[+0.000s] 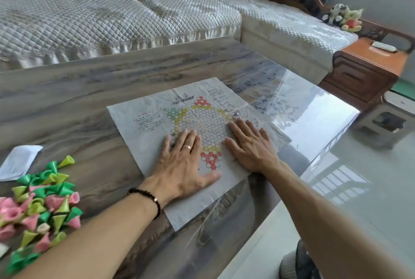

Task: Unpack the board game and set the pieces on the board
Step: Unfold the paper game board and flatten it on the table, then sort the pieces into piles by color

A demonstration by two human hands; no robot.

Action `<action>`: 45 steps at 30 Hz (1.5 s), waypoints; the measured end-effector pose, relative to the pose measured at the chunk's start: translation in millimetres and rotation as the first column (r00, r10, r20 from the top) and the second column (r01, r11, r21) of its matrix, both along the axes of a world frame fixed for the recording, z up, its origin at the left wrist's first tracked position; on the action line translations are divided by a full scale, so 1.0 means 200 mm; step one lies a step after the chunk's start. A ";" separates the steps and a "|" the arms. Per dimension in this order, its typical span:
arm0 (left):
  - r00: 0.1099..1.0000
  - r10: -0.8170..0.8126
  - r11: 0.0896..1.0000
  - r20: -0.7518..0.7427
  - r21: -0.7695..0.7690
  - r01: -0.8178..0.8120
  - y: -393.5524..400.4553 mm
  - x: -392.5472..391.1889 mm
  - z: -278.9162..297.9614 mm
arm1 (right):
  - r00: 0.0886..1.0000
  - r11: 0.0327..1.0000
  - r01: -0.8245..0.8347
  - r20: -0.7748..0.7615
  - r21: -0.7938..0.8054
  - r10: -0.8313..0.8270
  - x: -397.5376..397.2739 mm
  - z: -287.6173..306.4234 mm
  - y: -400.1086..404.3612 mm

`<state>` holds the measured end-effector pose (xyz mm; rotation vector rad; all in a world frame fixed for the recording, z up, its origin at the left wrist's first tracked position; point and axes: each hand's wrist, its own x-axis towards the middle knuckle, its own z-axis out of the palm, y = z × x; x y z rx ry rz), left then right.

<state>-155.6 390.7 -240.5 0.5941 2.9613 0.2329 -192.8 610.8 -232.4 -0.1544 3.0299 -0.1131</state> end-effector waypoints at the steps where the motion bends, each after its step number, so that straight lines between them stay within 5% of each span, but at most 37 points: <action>1: 1.000 -0.003 0.999 0.014 -0.032 0.004 -0.03 0.03 0.01 | 1.000 1.000 0.013 0.018 0.015 -0.014 -0.02 0.01 0.02; 8: 0.998 0.060 0.997 0.036 -0.046 -0.058 -0.07 0.17 0.04 | 0.990 0.991 -0.129 -0.062 -0.030 0.127 0.19 0.03 -0.18; 16: 0.995 0.101 0.995 0.013 -0.002 -0.101 -0.12 0.30 0.03 | 0.995 0.998 0.067 0.070 -0.001 -0.066 0.16 0.07 -0.06; 33: 0.864 0.422 0.874 -0.275 0.377 -0.306 -0.91 0.97 0.20 | 0.917 0.862 -0.396 -0.178 -0.316 0.356 0.69 0.24 -1.02; 45: 0.779 0.417 0.909 -0.467 0.207 -0.363 -1.15 1.34 0.05 | 0.813 0.767 -0.576 -0.293 -0.283 0.503 0.98 0.14 -1.45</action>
